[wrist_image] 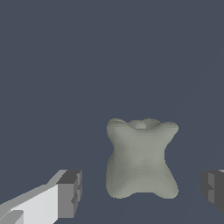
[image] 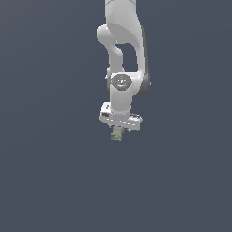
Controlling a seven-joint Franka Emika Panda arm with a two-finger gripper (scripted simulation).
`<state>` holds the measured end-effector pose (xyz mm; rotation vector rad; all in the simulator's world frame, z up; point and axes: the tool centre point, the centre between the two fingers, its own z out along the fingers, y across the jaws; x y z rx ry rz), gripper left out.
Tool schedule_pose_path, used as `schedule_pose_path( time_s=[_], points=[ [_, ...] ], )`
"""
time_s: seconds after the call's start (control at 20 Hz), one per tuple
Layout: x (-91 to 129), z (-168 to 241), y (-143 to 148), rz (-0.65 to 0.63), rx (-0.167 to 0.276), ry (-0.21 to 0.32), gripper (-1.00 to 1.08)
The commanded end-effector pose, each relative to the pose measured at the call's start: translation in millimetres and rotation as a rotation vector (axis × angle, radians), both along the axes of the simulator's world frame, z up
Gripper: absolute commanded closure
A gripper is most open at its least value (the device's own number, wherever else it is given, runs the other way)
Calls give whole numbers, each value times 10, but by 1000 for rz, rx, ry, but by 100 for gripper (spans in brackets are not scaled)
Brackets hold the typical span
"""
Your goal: Pick up the object and move it to a goal position.
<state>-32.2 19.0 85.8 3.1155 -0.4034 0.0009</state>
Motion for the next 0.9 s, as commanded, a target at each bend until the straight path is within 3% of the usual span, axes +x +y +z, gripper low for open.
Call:
schedule_pose_path(
  time_s=[0.0,0.6,0.65,0.85],
  points=[
    [-6,-76,-1,-1,0,1,-92],
    [-9,-462,0,-5,0,1,-92],
    [-9,-462,0,-5,0,1,108],
    [-9,-462,0,-5,0,1,108]
  ],
)
